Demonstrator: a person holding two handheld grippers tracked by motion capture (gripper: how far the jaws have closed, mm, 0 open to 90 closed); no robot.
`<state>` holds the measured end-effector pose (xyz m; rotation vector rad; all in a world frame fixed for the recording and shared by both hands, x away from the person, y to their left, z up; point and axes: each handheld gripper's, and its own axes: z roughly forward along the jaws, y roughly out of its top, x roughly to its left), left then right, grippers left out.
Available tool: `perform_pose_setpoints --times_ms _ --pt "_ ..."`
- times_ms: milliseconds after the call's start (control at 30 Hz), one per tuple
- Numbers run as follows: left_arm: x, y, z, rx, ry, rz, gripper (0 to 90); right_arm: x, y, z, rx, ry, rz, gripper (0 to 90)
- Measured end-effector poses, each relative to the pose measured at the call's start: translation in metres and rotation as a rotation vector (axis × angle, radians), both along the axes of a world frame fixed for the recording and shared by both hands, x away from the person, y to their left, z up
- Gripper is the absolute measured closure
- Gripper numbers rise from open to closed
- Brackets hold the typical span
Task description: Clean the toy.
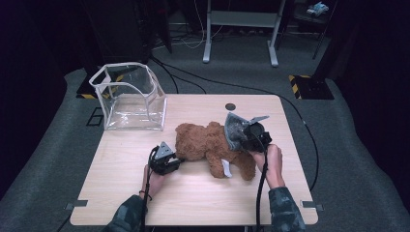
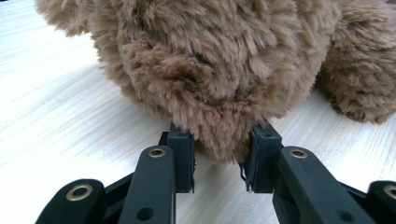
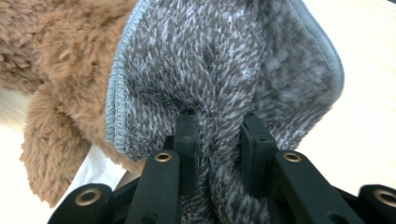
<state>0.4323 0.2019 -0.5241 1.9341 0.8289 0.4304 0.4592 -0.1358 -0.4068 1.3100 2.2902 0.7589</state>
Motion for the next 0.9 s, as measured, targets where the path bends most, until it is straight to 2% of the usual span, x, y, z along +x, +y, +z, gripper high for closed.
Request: perform_pose_setpoints --times_ms 67,167,233,367,567,767,900 --pt "0.000 -0.001 0.000 -0.002 -0.005 0.007 68.1 -0.002 -0.002 0.003 0.021 -0.007 -0.005 72.1" --pt "0.000 -0.001 0.000 0.001 -0.005 0.006 68.1 -0.006 0.004 0.012 0.039 -0.035 0.017 72.0" --pt "0.000 0.000 0.000 0.004 0.000 0.001 68.1 -0.008 0.014 0.019 0.055 -0.049 0.049 71.9" --pt "0.000 -0.001 0.000 0.005 -0.001 0.002 68.1 -0.007 0.044 0.028 0.057 -0.063 0.126 71.8" --pt "0.000 -0.001 0.000 0.006 -0.007 0.004 68.1 0.001 0.094 0.023 0.055 -0.049 0.224 71.5" --pt "0.000 -0.001 0.000 0.001 -0.002 0.005 68.0 0.008 0.126 0.017 0.054 -0.038 0.292 71.4" --pt "0.000 -0.001 -0.001 0.003 -0.004 0.005 68.0 0.008 0.141 0.017 0.065 -0.027 0.308 71.2"
